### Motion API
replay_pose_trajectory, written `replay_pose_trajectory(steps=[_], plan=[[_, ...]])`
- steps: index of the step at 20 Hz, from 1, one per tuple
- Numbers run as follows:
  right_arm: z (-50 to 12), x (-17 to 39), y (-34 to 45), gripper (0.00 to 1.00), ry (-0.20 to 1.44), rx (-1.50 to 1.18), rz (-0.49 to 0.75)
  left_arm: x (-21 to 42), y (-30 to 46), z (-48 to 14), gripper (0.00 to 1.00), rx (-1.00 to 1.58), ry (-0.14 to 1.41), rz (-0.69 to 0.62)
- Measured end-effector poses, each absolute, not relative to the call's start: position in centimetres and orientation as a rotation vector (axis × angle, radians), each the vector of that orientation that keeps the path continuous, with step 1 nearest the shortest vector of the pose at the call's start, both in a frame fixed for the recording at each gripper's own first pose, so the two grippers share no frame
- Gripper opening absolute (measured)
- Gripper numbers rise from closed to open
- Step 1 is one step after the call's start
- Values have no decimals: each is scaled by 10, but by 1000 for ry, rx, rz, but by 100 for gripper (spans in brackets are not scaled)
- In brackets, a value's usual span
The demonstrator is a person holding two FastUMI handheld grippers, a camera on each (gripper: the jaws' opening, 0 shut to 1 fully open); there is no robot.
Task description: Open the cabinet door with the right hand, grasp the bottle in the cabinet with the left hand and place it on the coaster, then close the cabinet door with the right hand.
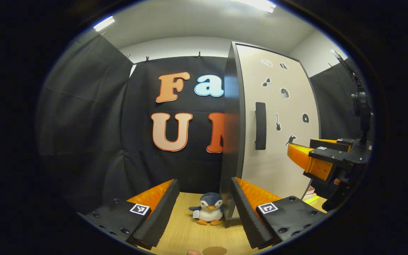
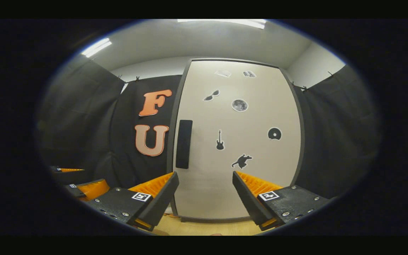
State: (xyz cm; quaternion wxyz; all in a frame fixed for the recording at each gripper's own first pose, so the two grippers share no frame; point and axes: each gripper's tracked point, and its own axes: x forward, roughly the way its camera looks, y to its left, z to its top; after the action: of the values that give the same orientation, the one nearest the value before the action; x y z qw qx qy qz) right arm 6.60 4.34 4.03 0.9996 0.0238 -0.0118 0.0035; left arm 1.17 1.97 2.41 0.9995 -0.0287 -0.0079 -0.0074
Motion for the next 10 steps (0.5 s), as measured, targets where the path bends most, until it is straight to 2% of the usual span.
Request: replay_pose_trajectory(steps=[4, 10], plan=[[51, 95, 69, 94, -23, 15, 25, 22, 31, 27, 95, -14, -14, -21], [74, 142, 83, 94, -35, 28, -18, 30, 39, 22, 95, 0, -9, -41]])
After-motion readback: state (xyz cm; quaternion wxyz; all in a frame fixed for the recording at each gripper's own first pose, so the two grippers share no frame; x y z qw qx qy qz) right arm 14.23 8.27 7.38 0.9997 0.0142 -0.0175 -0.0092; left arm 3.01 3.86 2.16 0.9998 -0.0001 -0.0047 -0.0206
